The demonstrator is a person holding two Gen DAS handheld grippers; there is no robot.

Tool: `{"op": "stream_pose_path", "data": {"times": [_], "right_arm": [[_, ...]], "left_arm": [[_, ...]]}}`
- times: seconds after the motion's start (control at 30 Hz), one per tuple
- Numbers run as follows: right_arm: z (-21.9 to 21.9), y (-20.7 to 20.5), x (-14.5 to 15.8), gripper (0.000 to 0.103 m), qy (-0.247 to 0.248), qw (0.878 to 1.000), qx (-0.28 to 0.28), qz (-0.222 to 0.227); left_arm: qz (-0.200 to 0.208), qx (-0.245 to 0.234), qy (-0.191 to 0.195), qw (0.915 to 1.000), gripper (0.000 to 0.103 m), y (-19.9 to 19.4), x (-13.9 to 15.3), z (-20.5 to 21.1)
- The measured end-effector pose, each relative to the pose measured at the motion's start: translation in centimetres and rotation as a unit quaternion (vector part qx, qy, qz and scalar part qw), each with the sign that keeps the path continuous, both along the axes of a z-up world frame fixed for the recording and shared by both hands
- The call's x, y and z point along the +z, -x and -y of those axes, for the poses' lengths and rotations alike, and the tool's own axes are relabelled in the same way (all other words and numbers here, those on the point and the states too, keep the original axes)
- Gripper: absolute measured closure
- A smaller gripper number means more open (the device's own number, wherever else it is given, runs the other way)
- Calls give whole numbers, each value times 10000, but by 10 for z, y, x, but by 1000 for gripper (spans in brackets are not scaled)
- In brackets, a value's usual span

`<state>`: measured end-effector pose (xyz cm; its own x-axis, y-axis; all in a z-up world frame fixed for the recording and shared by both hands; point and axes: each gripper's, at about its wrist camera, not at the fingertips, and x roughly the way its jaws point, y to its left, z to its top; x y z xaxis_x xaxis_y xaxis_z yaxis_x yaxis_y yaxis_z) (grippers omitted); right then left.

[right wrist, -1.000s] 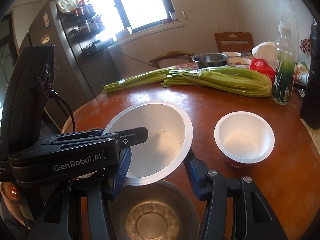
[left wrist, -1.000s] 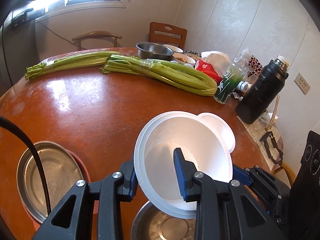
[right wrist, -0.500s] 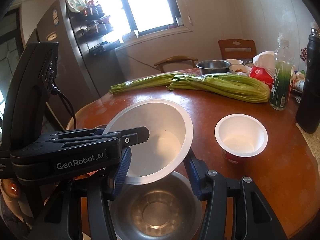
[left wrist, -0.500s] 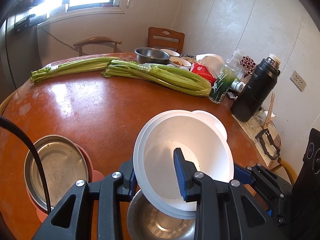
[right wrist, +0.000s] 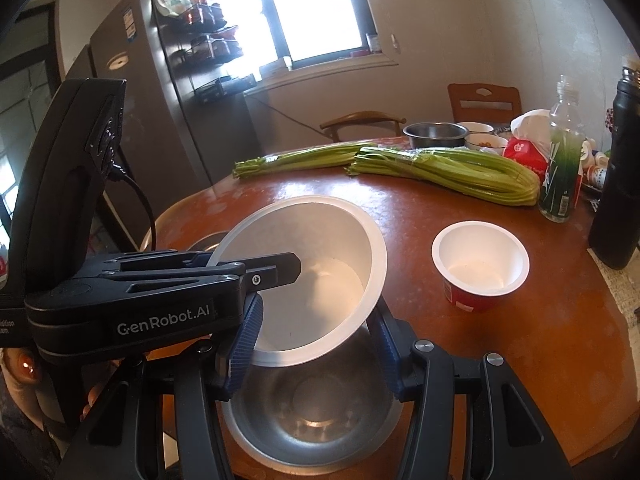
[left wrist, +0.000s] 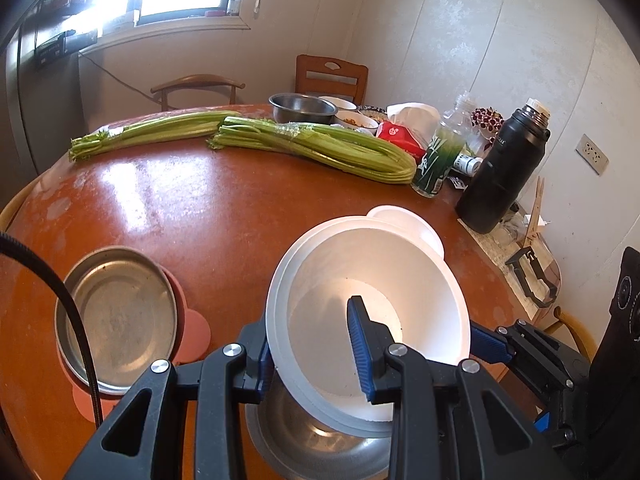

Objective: Organize plates and bowls
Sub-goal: 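Lift the white paper bowl with the left gripper over the steel bowl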

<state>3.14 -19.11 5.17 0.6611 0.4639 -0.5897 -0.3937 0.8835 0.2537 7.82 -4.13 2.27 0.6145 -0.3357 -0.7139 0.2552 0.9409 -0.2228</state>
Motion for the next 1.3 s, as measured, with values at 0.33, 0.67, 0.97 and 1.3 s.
{"op": "stream_pose_path", "data": {"times": [0.33,0.67,0.97,1.3], "right_arm": [[-1,10,-15,47,179,9996,181,-154],[1,19,-30,47,211,9987,259,-379],[0,18,-44,47,241,9971,347,-625],[-1,15,-54,47,307,9957,390,-787]], "left_arm": [[-237,-25,-2,9997,70,7,-20,0],[-472,-60,-8,9989,70,11,-39,4],[-662,-83,-111,9977,70,9,-55,7],[-752,-100,-249,9968,70,9,-65,9]]}}
